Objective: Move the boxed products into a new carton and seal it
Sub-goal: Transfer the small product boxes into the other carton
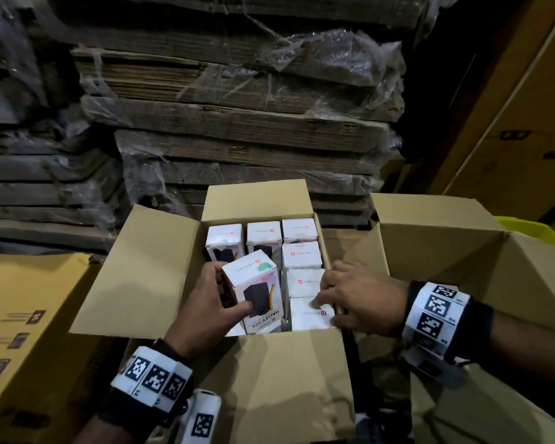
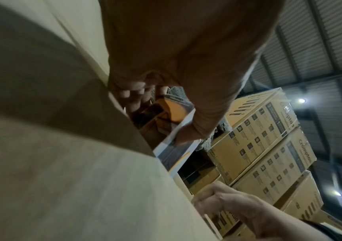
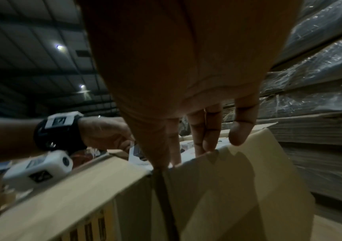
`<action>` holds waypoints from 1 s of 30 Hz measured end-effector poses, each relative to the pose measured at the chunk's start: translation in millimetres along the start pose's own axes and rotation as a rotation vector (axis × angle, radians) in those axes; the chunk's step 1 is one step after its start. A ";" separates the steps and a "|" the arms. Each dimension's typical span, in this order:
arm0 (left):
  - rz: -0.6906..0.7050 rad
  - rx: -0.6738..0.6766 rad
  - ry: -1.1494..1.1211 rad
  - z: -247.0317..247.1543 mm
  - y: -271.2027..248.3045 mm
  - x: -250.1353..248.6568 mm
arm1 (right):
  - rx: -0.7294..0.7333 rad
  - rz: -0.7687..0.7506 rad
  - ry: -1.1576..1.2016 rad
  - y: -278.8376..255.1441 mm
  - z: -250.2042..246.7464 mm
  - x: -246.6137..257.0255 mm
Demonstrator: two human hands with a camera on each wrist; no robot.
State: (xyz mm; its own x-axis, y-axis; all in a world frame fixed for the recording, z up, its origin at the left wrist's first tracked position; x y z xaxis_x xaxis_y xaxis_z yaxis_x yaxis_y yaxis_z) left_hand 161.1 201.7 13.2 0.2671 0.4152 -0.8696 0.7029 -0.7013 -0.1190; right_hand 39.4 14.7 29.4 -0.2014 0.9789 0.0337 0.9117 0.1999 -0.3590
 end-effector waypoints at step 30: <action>0.086 -0.011 -0.041 -20.4 38.6 -18.9 | -0.313 0.105 0.516 82.9 -72.8 -5.3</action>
State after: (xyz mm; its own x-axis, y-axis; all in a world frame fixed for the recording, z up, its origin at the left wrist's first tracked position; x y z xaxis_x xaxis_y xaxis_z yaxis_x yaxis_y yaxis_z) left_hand 196.6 178.6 34.9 0.2995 0.3294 -0.8954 0.6857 -0.7269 -0.0381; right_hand 142.1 29.1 67.4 0.0233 0.8723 0.4884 0.9949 0.0275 -0.0966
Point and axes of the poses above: each hand's wrist, its own y-axis towards the middle knuckle, its own z-axis out of the palm, x = y × z, the point moved 8 cm from there along y, towards the middle knuckle, and after that the axes turned 8 degrees about x, right-handed, at the moved point
